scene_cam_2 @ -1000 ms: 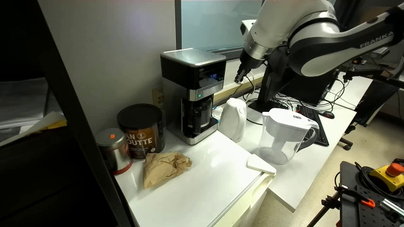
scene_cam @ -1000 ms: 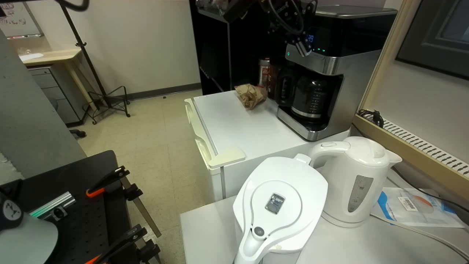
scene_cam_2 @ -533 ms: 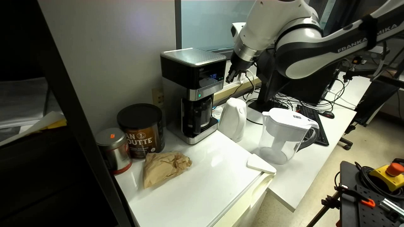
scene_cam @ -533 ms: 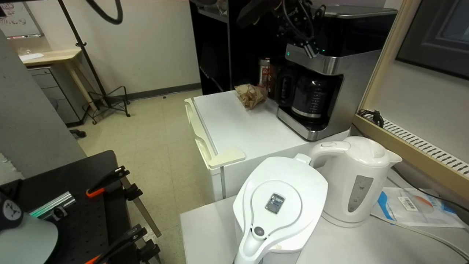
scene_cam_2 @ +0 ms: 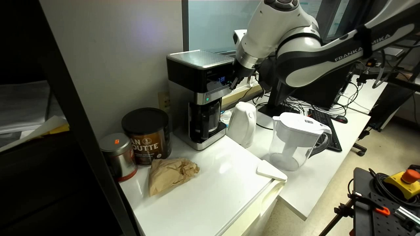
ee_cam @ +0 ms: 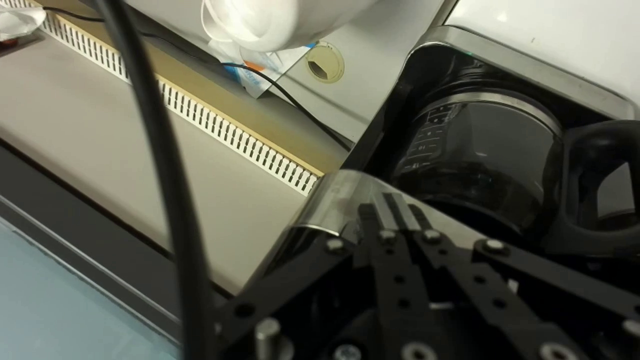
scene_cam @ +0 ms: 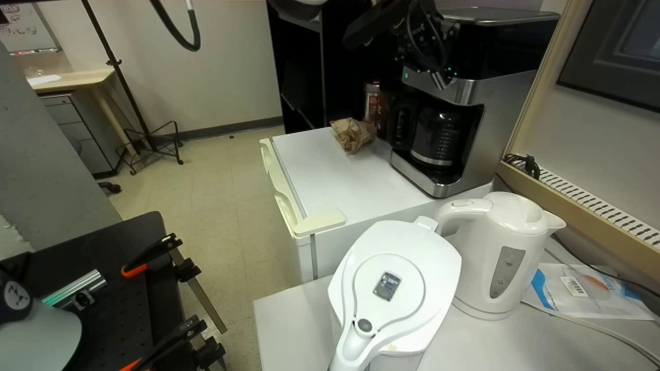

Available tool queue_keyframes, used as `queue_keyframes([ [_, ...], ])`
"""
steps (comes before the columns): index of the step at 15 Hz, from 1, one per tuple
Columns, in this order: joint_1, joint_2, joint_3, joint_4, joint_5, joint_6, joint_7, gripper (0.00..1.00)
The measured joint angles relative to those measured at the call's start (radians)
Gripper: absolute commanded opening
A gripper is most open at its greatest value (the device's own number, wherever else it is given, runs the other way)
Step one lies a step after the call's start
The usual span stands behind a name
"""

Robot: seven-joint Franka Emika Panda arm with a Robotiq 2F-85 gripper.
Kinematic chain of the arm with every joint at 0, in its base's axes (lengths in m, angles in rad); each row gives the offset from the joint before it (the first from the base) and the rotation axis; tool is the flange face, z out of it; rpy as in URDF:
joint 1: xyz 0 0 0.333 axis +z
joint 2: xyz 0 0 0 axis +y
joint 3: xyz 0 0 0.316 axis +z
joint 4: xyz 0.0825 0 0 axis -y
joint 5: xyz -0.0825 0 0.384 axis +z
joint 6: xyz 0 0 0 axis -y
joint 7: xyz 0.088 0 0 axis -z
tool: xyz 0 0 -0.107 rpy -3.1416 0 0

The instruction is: Press a button on the right side of the coffeemaker.

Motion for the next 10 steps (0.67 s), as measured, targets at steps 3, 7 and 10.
queue_keyframes([
  [3,0.007,0.002,-0.007,0.001,0.003,0.000,0.000,0.02],
  [7,0.013,-0.001,-0.011,-0.005,0.002,0.000,-0.002,0.02],
  [10,0.024,-0.022,-0.011,-0.044,-0.011,-0.002,-0.008,0.01],
])
